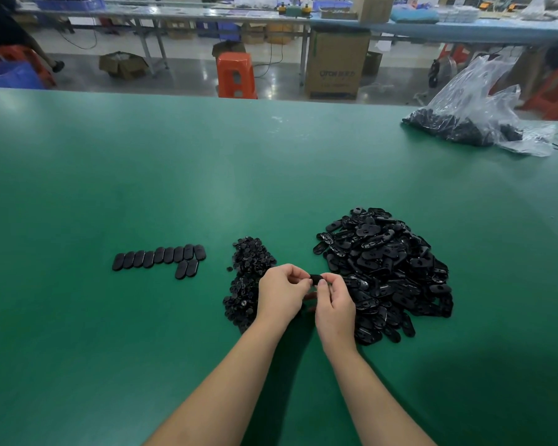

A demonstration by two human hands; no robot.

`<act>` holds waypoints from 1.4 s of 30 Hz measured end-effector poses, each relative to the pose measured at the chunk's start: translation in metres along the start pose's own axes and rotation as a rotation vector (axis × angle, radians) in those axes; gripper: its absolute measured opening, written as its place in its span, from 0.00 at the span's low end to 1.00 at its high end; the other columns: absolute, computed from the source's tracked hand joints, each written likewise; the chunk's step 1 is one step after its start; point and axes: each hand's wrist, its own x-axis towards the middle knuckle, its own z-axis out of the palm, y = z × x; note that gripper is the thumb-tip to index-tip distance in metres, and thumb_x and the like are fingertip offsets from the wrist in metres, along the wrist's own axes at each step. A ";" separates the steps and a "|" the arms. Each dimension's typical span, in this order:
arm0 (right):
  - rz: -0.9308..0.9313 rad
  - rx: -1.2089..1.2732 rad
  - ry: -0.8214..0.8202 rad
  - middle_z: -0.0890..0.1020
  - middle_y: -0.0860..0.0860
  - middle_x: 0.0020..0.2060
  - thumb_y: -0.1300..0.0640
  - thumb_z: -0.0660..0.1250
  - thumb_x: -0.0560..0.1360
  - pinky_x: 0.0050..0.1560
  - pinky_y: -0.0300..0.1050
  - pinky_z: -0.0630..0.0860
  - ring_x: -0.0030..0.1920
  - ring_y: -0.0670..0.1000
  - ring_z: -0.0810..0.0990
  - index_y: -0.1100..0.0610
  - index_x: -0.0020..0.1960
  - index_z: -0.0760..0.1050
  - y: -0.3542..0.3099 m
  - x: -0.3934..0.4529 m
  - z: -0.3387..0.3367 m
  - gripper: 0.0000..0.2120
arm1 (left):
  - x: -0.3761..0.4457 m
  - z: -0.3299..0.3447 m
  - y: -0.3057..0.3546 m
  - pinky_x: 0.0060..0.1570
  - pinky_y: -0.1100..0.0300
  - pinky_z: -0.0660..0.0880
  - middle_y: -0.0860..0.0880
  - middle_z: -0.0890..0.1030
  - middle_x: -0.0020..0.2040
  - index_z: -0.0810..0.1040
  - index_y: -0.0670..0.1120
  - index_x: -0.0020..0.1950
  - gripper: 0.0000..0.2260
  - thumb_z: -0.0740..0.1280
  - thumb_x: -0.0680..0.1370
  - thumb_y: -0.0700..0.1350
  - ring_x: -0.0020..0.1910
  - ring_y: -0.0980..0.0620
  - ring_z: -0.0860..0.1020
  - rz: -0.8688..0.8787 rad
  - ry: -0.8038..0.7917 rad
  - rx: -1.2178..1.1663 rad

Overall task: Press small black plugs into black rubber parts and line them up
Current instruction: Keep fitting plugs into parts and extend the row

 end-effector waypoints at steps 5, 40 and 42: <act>-0.011 -0.024 -0.007 0.82 0.44 0.39 0.57 0.61 0.83 0.39 0.35 0.73 0.40 0.40 0.79 0.44 0.47 0.73 -0.002 -0.001 -0.001 0.10 | 0.001 -0.001 0.002 0.35 0.66 0.74 0.52 0.83 0.37 0.83 0.50 0.40 0.05 0.72 0.75 0.42 0.34 0.57 0.78 0.032 0.003 0.054; 0.007 0.114 -0.054 0.83 0.48 0.36 0.55 0.63 0.82 0.45 0.58 0.80 0.36 0.48 0.80 0.43 0.48 0.77 0.003 0.001 0.002 0.08 | 0.011 -0.013 -0.006 0.33 0.62 0.72 0.52 0.83 0.32 0.82 0.48 0.37 0.08 0.81 0.69 0.46 0.30 0.57 0.76 -0.016 -0.087 0.019; 0.003 0.111 -0.055 0.84 0.46 0.37 0.56 0.64 0.82 0.43 0.52 0.79 0.35 0.45 0.81 0.45 0.49 0.78 0.005 0.002 0.002 0.07 | 0.012 -0.016 -0.007 0.31 0.67 0.69 0.54 0.81 0.31 0.82 0.49 0.37 0.09 0.81 0.68 0.48 0.28 0.61 0.74 -0.004 -0.087 0.035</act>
